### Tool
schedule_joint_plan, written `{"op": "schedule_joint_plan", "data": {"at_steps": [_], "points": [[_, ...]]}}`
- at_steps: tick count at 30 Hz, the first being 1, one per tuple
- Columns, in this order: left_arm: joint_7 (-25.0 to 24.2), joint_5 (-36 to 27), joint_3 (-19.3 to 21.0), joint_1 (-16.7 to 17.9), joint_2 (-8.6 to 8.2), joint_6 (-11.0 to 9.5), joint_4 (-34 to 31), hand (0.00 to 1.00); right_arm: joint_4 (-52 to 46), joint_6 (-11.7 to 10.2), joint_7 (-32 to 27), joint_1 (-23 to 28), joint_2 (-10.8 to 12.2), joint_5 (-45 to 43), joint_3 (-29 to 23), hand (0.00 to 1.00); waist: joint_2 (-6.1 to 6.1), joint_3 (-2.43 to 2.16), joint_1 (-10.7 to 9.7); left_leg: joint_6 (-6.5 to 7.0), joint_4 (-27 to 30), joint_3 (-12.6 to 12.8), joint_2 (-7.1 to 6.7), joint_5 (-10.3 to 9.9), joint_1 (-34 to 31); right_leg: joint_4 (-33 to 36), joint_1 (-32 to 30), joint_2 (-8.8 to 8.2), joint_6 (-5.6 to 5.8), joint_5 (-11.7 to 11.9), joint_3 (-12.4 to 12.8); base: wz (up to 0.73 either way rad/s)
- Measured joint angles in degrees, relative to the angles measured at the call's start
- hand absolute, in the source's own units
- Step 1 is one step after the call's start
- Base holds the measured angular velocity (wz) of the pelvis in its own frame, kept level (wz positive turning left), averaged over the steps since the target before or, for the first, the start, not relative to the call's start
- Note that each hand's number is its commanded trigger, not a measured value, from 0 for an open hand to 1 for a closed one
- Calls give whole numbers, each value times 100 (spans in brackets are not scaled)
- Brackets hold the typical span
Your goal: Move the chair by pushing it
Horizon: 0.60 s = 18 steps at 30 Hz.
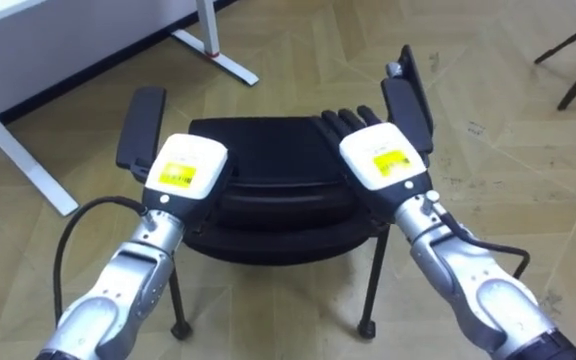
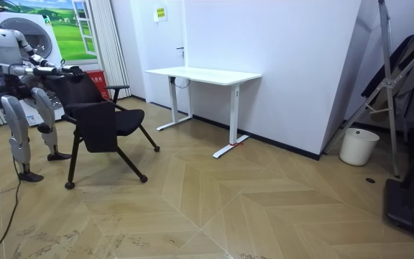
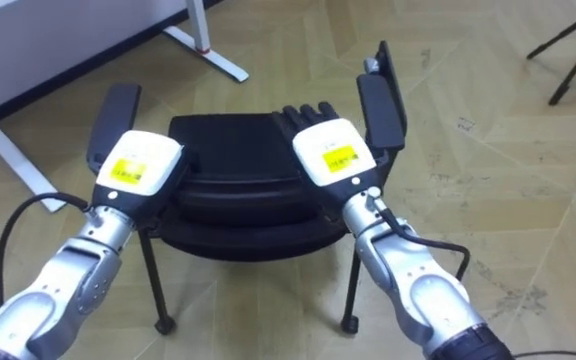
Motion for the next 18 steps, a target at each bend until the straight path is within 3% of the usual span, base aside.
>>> {"op": "schedule_joint_plan", "data": {"at_steps": [2, 16, 17, 18], "points": [[25, 33, -5, -54, -6, -60, 6, 100, 48, -75, 110, 14, 9, -95, 26, 0, 4, 37, 47, 0, 2, -2, -1, 0, -37, -1, -31, 0, 0, 0, -4, 2], [169, 27, -29, -89, -82, -134, 164, 100, 303, -127, -191, 14, 6, -197, 21, 0, 44, 33, 15, 0, 25, -119, -12, 0, -43, -82, 73, -1, 0, 0, -92, 3], [166, 19, -36, -91, -83, -134, 171, 100, 321, -128, -224, 15, 7, -197, 22, 22, 56, 28, 15, 0, 25, -119, -13, 0, -42, -86, 74, -1, 0, 0, -91, 0], [166, 15, -45, -93, -84, -134, 182, 100, 331, -129, -232, 16, 7, -197, 24, 65, 64, 23, 15, 0, 25, -119, -12, 0, -39, -86, 77, -1, 0, 0, -91, 0]]}}
